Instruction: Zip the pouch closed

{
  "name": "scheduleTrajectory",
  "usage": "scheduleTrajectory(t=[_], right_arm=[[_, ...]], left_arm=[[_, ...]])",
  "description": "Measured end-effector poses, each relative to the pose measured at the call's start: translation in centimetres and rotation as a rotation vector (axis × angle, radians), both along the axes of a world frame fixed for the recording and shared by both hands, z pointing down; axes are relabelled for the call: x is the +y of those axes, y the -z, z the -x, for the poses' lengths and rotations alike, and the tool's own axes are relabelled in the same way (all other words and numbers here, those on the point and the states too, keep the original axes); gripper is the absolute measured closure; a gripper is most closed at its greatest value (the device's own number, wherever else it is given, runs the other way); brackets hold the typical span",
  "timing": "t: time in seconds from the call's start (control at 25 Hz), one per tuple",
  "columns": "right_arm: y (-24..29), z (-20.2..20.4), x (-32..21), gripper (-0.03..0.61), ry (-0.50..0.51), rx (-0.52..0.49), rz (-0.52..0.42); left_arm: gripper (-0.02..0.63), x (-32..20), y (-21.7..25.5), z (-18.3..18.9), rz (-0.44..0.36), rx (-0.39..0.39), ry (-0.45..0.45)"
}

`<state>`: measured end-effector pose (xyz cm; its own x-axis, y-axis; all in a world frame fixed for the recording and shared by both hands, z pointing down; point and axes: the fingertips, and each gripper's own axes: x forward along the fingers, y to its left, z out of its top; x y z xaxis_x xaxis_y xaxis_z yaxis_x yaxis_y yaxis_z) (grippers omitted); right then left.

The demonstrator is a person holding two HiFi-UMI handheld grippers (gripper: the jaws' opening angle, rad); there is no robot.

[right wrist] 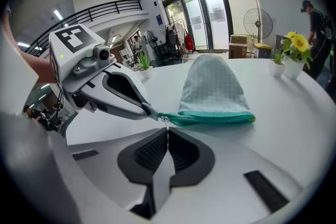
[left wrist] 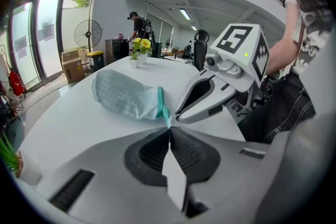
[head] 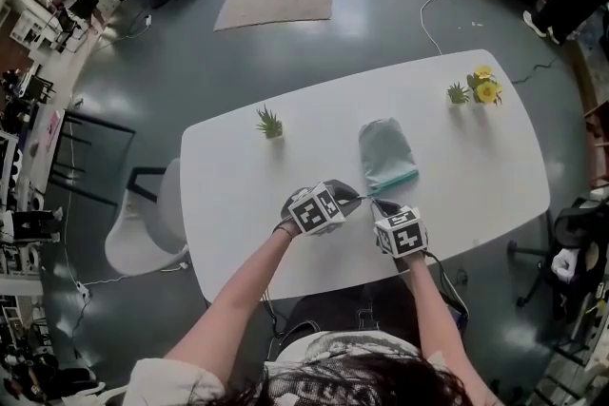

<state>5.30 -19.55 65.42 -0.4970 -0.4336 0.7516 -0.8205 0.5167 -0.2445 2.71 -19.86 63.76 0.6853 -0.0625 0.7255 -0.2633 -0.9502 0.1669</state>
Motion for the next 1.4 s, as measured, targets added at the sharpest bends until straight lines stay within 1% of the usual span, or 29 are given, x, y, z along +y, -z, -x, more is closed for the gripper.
scheduleTrajectory(t=[0.12, 0.36, 0.64, 1.4], right_arm=[[-0.4, -0.7, -0.2, 0.572, -0.002, 0.005, 0.009], [-0.7, -1.8, -0.5, 0.571, 0.028, 0.026, 0.013], [-1.3, -4.0, -1.5, 0.571, 0.017, 0.060, 0.018], [-2.9, -11.2, -4.6, 0.571, 0.006, 0.145, 0.038]], left_arm=[[0.597, 0.0, -0.1, 0.0, -0.001, -0.007, 0.000], [0.597, -0.1, -0.2, -0.2, 0.003, -0.016, 0.010], [0.597, -0.5, -0.2, -0.3, -0.006, -0.036, 0.019], [0.597, -2.2, -1.1, 1.1, -0.002, -0.098, 0.110]])
